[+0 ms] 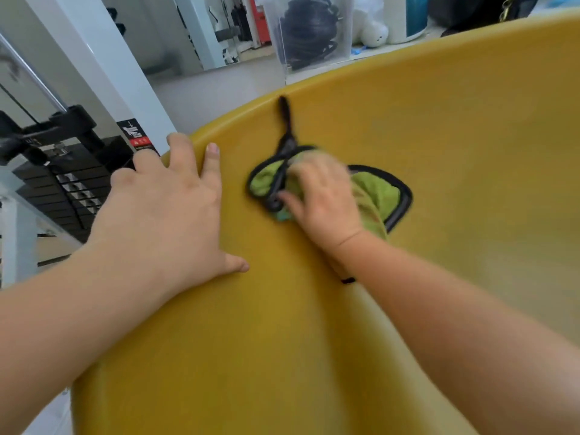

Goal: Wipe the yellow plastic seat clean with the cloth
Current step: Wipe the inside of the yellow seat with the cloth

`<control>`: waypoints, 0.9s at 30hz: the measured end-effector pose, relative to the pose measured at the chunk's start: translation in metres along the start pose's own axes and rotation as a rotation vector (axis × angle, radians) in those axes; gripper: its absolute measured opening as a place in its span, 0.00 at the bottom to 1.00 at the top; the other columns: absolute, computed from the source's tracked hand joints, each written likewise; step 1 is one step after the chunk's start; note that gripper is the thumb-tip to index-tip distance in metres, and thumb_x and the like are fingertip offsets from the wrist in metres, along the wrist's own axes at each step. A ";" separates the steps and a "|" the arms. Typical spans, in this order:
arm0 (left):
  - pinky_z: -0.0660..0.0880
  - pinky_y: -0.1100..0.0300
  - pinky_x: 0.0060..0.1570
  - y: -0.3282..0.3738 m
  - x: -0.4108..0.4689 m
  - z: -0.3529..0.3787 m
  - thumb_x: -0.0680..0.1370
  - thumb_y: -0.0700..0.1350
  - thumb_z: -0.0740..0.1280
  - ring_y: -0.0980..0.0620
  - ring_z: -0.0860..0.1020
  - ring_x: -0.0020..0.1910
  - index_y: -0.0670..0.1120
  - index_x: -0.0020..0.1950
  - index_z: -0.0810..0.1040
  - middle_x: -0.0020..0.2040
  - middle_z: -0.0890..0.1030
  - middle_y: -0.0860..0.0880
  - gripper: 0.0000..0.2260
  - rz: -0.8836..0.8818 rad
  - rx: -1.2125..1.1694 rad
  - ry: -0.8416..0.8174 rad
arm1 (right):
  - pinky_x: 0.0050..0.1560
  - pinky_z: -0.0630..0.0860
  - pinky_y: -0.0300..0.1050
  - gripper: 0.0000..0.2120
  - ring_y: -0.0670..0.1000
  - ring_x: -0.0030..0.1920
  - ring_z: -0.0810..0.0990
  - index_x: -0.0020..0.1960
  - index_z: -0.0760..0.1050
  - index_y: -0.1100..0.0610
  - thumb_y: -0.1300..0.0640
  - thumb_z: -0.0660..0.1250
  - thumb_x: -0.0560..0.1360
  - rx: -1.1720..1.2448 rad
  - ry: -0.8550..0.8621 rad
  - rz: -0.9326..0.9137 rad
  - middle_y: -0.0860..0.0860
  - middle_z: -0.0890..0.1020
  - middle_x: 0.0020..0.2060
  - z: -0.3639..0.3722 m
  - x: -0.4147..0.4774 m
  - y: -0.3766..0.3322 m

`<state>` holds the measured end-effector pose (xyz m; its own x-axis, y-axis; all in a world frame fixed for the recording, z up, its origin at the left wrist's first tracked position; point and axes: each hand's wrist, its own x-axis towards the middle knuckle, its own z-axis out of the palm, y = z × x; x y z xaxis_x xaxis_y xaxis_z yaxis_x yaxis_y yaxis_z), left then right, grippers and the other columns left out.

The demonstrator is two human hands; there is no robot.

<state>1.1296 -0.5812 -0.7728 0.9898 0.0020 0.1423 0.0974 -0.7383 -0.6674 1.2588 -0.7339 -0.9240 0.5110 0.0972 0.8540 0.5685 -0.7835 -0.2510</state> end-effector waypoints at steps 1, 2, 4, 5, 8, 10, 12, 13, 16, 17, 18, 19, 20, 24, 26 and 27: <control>0.65 0.50 0.40 0.000 0.000 0.000 0.53 0.85 0.54 0.39 0.71 0.53 0.46 0.80 0.43 0.67 0.56 0.38 0.66 0.003 -0.001 0.006 | 0.60 0.68 0.55 0.20 0.62 0.60 0.76 0.64 0.74 0.54 0.45 0.67 0.76 -0.084 0.043 0.112 0.58 0.79 0.58 -0.009 0.014 0.025; 0.65 0.50 0.40 0.001 0.001 0.000 0.53 0.85 0.53 0.39 0.71 0.53 0.46 0.80 0.43 0.67 0.56 0.38 0.66 0.003 -0.001 0.010 | 0.60 0.66 0.53 0.22 0.62 0.62 0.74 0.67 0.73 0.52 0.43 0.65 0.76 -0.142 0.094 0.238 0.57 0.77 0.61 -0.021 0.028 0.049; 0.65 0.50 0.40 0.002 0.003 -0.001 0.53 0.85 0.53 0.39 0.71 0.52 0.46 0.80 0.44 0.67 0.56 0.39 0.66 0.000 -0.005 0.014 | 0.59 0.66 0.52 0.23 0.60 0.62 0.72 0.66 0.73 0.53 0.41 0.63 0.77 -0.199 0.185 0.471 0.56 0.75 0.63 -0.039 0.052 0.079; 0.65 0.51 0.40 0.002 0.003 -0.001 0.53 0.85 0.53 0.39 0.71 0.52 0.46 0.80 0.44 0.66 0.56 0.39 0.66 -0.004 -0.011 0.013 | 0.58 0.68 0.53 0.23 0.60 0.60 0.73 0.63 0.74 0.56 0.42 0.62 0.77 -0.208 0.230 0.560 0.57 0.75 0.62 -0.037 0.059 0.080; 0.66 0.52 0.40 0.002 0.002 0.000 0.53 0.85 0.52 0.39 0.71 0.52 0.46 0.80 0.44 0.65 0.57 0.39 0.66 -0.006 -0.010 0.014 | 0.53 0.70 0.59 0.23 0.67 0.55 0.76 0.59 0.76 0.64 0.45 0.62 0.76 -0.165 0.289 0.678 0.65 0.78 0.58 -0.004 0.055 0.025; 0.66 0.52 0.40 0.001 0.002 0.002 0.53 0.85 0.52 0.40 0.71 0.51 0.46 0.80 0.44 0.65 0.57 0.39 0.66 -0.004 -0.006 0.014 | 0.46 0.71 0.57 0.18 0.64 0.47 0.77 0.51 0.76 0.62 0.47 0.62 0.76 -0.057 0.216 0.489 0.63 0.79 0.49 0.018 0.030 -0.031; 0.67 0.51 0.40 -0.001 0.001 0.004 0.53 0.85 0.52 0.40 0.71 0.51 0.46 0.80 0.44 0.66 0.57 0.39 0.66 -0.011 -0.003 0.004 | 0.42 0.68 0.54 0.15 0.60 0.43 0.73 0.45 0.72 0.60 0.47 0.63 0.77 0.072 0.076 0.287 0.59 0.76 0.43 0.020 0.002 -0.057; 0.67 0.51 0.40 -0.002 0.001 0.004 0.53 0.85 0.52 0.40 0.71 0.52 0.47 0.80 0.43 0.66 0.57 0.39 0.66 -0.009 0.002 0.003 | 0.41 0.67 0.53 0.14 0.59 0.42 0.72 0.44 0.71 0.59 0.47 0.64 0.77 0.084 0.023 0.189 0.58 0.75 0.42 0.016 -0.007 -0.050; 0.65 0.51 0.40 -0.001 0.001 0.001 0.53 0.85 0.52 0.40 0.71 0.52 0.46 0.80 0.44 0.67 0.56 0.39 0.65 0.006 0.005 0.003 | 0.40 0.68 0.54 0.15 0.60 0.41 0.74 0.46 0.67 0.57 0.45 0.65 0.76 -0.164 -0.098 -0.061 0.58 0.75 0.43 -0.013 -0.016 0.024; 0.66 0.52 0.40 -0.001 0.001 0.000 0.54 0.85 0.53 0.40 0.71 0.52 0.46 0.80 0.44 0.68 0.56 0.39 0.65 0.010 0.008 0.003 | 0.41 0.69 0.54 0.16 0.61 0.42 0.74 0.46 0.66 0.56 0.45 0.65 0.77 -0.262 -0.099 -0.086 0.59 0.76 0.44 -0.025 -0.012 0.055; 0.67 0.52 0.41 0.000 0.000 -0.002 0.54 0.85 0.54 0.40 0.71 0.52 0.46 0.80 0.43 0.68 0.56 0.38 0.65 0.015 0.012 0.001 | 0.42 0.69 0.55 0.16 0.61 0.42 0.75 0.47 0.65 0.56 0.45 0.65 0.77 -0.344 -0.086 -0.097 0.60 0.76 0.45 -0.038 -0.007 0.084; 0.67 0.51 0.42 0.002 0.000 -0.003 0.54 0.84 0.56 0.40 0.71 0.52 0.45 0.80 0.43 0.69 0.55 0.38 0.66 0.021 0.017 -0.004 | 0.42 0.70 0.56 0.16 0.62 0.43 0.75 0.47 0.66 0.57 0.45 0.65 0.78 -0.404 -0.062 -0.086 0.60 0.76 0.45 -0.049 -0.001 0.107; 0.68 0.51 0.41 0.003 -0.001 -0.004 0.55 0.84 0.56 0.40 0.70 0.52 0.45 0.80 0.42 0.69 0.55 0.37 0.66 0.024 0.019 -0.009 | 0.43 0.70 0.56 0.16 0.62 0.44 0.75 0.48 0.67 0.58 0.45 0.65 0.78 -0.433 -0.035 -0.021 0.61 0.76 0.46 -0.058 0.006 0.122; 0.67 0.51 0.40 0.002 -0.001 -0.006 0.54 0.84 0.58 0.40 0.70 0.51 0.44 0.80 0.44 0.69 0.56 0.37 0.67 0.019 0.005 -0.022 | 0.47 0.69 0.56 0.17 0.63 0.49 0.75 0.50 0.71 0.61 0.45 0.61 0.79 -0.247 0.201 0.670 0.60 0.76 0.50 -0.040 0.053 0.071; 0.66 0.52 0.39 0.001 -0.002 -0.005 0.54 0.84 0.58 0.40 0.70 0.50 0.44 0.80 0.44 0.68 0.57 0.37 0.67 0.023 -0.001 -0.029 | 0.44 0.69 0.56 0.16 0.63 0.46 0.76 0.49 0.72 0.61 0.47 0.60 0.78 -0.113 0.243 0.667 0.60 0.77 0.47 -0.011 0.060 0.007; 0.66 0.52 0.39 0.000 -0.002 -0.004 0.54 0.84 0.59 0.40 0.70 0.50 0.44 0.80 0.44 0.68 0.57 0.37 0.67 0.026 0.002 -0.026 | 0.42 0.69 0.55 0.15 0.62 0.43 0.76 0.47 0.72 0.60 0.48 0.61 0.78 -0.053 0.235 0.558 0.60 0.77 0.44 0.003 0.057 -0.025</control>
<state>1.1270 -0.5844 -0.7701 0.9944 0.0007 0.1057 0.0720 -0.7369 -0.6721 1.2752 -0.7066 -0.8707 0.5635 -0.4701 0.6793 0.2200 -0.7072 -0.6719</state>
